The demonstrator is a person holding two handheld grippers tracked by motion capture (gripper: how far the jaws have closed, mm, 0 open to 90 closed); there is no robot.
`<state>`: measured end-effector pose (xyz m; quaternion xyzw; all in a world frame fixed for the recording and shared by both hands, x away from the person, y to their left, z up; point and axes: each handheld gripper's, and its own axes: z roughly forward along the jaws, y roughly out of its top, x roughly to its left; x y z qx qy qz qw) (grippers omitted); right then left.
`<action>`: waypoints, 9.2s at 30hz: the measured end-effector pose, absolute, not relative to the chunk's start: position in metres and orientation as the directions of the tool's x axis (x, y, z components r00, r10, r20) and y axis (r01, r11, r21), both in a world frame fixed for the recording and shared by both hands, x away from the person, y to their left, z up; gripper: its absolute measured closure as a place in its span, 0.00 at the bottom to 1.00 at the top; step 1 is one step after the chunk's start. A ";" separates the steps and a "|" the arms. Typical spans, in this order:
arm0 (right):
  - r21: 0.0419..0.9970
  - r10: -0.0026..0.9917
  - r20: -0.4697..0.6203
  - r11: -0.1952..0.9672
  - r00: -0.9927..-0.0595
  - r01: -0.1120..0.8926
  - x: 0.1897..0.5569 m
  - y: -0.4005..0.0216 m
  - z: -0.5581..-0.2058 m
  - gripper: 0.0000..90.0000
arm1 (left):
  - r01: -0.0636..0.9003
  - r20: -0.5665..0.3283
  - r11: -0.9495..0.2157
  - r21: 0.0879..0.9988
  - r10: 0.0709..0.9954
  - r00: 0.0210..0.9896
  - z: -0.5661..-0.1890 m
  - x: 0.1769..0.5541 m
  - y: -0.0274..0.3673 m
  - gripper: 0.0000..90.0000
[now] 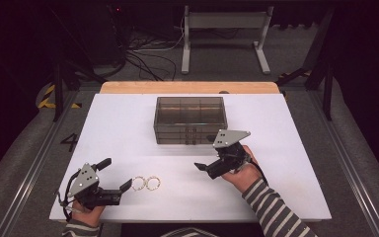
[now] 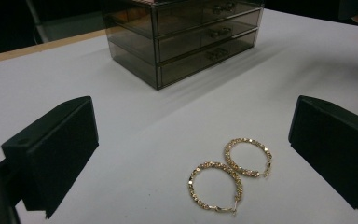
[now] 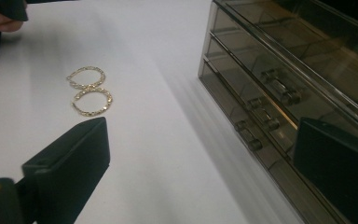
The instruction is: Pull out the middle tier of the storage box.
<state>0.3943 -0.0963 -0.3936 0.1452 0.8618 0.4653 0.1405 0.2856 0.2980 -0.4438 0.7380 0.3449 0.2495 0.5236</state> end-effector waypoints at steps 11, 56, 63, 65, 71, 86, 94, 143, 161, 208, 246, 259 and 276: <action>0.817 0.371 -0.192 0.574 -0.909 0.061 0.390 -0.090 -0.389 0.16 | 0.248 0.007 -0.214 0.945 0.770 0.638 -0.444 0.285 0.298 0.02; 0.586 0.263 -0.659 0.768 -0.705 -0.261 0.363 -0.067 -0.386 0.44 | 0.252 0.009 -0.218 0.943 0.772 0.636 -0.444 0.286 0.297 0.03; 0.514 0.243 -0.743 0.804 -0.623 -0.299 0.365 -0.063 -0.398 0.57 | 0.250 0.011 -0.221 0.943 0.770 0.637 -0.444 0.286 0.297 0.03; 0.483 0.236 -0.772 0.822 -0.591 -0.302 0.365 -0.060 -0.403 0.58 | 0.254 0.006 -0.218 0.942 0.771 0.637 -0.444 0.286 0.297 0.03; 0.411 0.213 -0.827 0.861 -0.521 -0.299 0.366 -0.051 -0.414 0.63 | 0.253 0.009 -0.220 0.942 0.770 0.638 -0.444 0.286 0.297 0.03; 0.295 0.170 -0.900 0.916 -0.401 -0.273 0.365 -0.038 -0.432 0.68 | 0.259 0.007 -0.221 0.940 0.772 0.636 -0.445 0.286 0.297 0.03; 0.237 0.131 -0.920 0.937 -0.369 -0.258 0.368 -0.032 -0.442 0.68 | 0.255 0.011 -0.224 0.940 0.772 0.636 -0.445 0.286 0.297 0.03; 0.080 0.039 -0.962 0.987 -0.269 -0.142 0.396 -0.006 -0.475 0.81 | 0.260 0.002 -0.219 0.940 0.768 0.641 -0.445 0.287 0.298 0.03; 0.072 0.038 -0.963 0.990 -0.266 -0.120 0.399 -0.002 -0.477 0.88 | 0.263 0.000 -0.220 0.939 0.767 0.642 -0.445 0.286 0.298 0.03; 0.170 0.101 -0.913 0.975 -0.395 -0.143 0.370 -0.007 -0.451 0.75 | 0.265 0.002 -0.224 0.938 0.766 0.642 -0.446 0.288 0.298 0.03; 0.348 0.194 -0.815 0.917 -0.546 -0.194 0.376 -0.029 -0.403 0.64 | 0.265 0.000 -0.223 0.938 0.766 0.643 -0.446 0.287 0.298 0.03; 0.471 0.209 -0.619 0.870 -0.757 -0.145 0.394 -0.046 -0.380 0.62 | 0.272 -0.005 -0.220 0.937 0.769 0.639 -0.446 0.288 0.297 0.03; 0.564 0.219 -0.363 0.825 -0.906 -0.026 0.429 -0.059 -0.371 0.62 | 0.272 -0.005 -0.220 0.937 0.769 0.639 -0.446 0.288 0.298 0.03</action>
